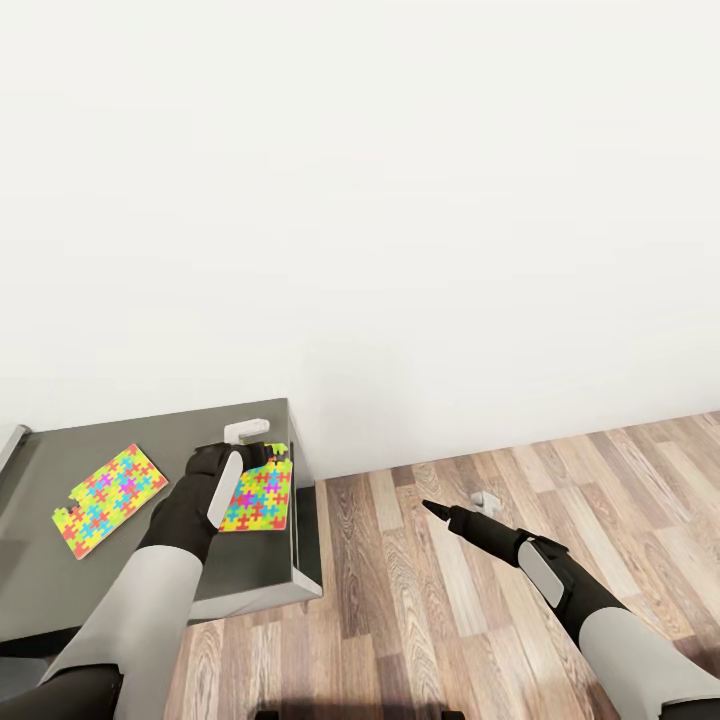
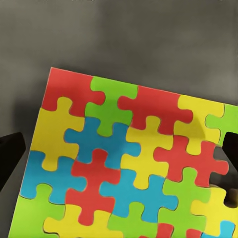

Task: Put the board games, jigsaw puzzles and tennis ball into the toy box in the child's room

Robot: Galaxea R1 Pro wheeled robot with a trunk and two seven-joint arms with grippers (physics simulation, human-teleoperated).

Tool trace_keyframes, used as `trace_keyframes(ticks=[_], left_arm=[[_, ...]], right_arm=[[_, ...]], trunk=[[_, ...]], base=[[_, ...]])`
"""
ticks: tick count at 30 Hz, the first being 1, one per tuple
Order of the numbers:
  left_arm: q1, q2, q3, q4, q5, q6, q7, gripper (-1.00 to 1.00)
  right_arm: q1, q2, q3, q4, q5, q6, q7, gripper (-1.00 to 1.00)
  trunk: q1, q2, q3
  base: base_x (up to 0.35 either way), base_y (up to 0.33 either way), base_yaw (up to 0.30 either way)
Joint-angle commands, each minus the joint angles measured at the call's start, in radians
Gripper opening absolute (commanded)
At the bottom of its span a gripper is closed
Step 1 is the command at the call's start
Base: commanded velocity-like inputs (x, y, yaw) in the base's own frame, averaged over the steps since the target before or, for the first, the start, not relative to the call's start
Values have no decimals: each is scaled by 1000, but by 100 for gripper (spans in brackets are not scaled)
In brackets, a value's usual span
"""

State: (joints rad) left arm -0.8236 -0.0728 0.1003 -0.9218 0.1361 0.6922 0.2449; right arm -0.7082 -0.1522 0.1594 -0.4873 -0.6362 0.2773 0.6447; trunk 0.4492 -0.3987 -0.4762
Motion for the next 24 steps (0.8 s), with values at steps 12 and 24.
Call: trace_keyframes(ticks=[12,24], left_arm=[[0,-1,2,61,11,4,7,100],[0,-1,2,61,11,4,7,100]], right_arm=[[-1,-1,5,-1,-11,5,0,100],[-1,-1,5,-1,-8,6,0,100]], trunk=[[1,-1,-2],[1,-1,-2]], base=[[0,0,0],[0,0,0]])
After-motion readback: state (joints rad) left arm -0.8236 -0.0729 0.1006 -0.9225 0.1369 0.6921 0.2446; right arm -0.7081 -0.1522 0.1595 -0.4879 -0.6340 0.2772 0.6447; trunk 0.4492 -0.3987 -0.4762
